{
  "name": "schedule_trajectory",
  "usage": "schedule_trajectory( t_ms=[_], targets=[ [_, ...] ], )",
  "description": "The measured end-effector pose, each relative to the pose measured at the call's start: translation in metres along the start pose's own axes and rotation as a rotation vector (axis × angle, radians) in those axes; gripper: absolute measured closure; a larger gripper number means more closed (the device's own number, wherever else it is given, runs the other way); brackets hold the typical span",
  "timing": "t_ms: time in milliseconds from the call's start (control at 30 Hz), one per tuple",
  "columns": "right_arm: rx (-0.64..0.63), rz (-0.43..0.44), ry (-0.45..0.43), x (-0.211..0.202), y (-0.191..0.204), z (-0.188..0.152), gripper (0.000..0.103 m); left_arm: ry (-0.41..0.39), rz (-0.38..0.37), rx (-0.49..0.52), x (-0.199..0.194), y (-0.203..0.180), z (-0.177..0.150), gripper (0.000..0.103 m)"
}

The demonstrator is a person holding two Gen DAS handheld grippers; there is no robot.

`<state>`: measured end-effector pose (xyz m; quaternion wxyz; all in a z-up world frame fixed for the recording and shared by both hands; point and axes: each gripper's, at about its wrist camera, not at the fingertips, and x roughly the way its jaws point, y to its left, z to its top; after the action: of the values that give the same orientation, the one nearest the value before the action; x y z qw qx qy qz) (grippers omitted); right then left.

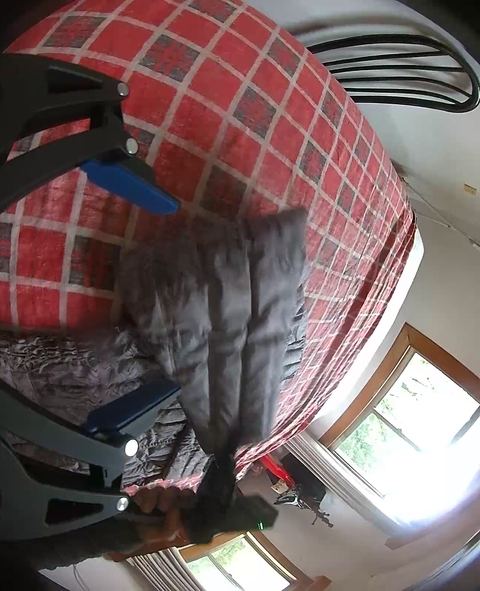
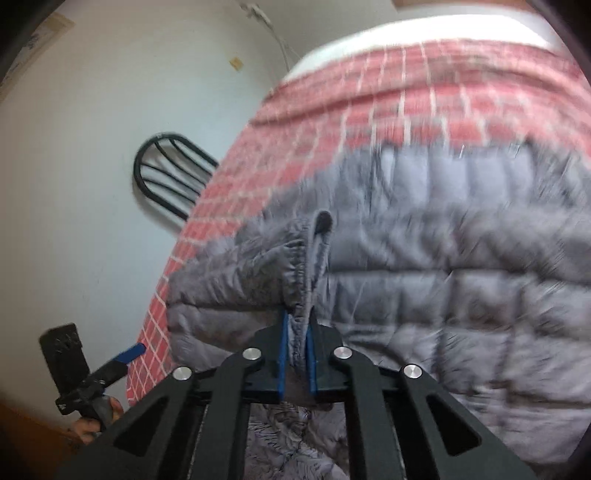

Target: Fold large clothes

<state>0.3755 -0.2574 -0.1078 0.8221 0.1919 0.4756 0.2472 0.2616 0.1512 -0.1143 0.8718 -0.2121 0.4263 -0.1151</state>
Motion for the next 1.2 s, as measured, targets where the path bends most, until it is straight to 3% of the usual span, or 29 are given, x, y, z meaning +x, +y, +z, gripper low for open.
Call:
schedule_trajectory(
  t_ms=[200,333,433,567,900,1067,1200],
  targets=[
    [-0.030,-0.137,-0.189,-0.103,-0.003,0.024,0.096,-0.022,-0.028,0.021,0.005,-0.015,0.011,0.012],
    [0.004,-0.231,-0.297,-0.171,-0.030,0.023,0.096,-0.036,-0.063,0.053,0.017,-0.035,0.025,0.012],
    [0.049,-0.269,-0.320,-0.199,-0.059,0.013,0.096,-0.037,-0.103,0.072,0.033,-0.051,0.035,0.012],
    [0.121,-0.305,-0.306,-0.202,-0.102,-0.012,0.096,-0.028,-0.150,0.093,0.056,-0.068,0.046,0.012],
    [0.274,-0.275,-0.226,-0.158,-0.178,-0.066,0.096,0.031,-0.229,0.172,0.108,-0.098,0.063,0.012],
    [0.320,-0.264,-0.205,-0.142,-0.199,-0.080,0.095,0.116,-0.173,0.168,0.145,-0.094,0.071,0.012],
    [0.319,-0.271,-0.176,-0.135,-0.206,-0.083,0.081,0.177,-0.155,0.169,0.163,-0.087,0.073,0.012]
  ],
)
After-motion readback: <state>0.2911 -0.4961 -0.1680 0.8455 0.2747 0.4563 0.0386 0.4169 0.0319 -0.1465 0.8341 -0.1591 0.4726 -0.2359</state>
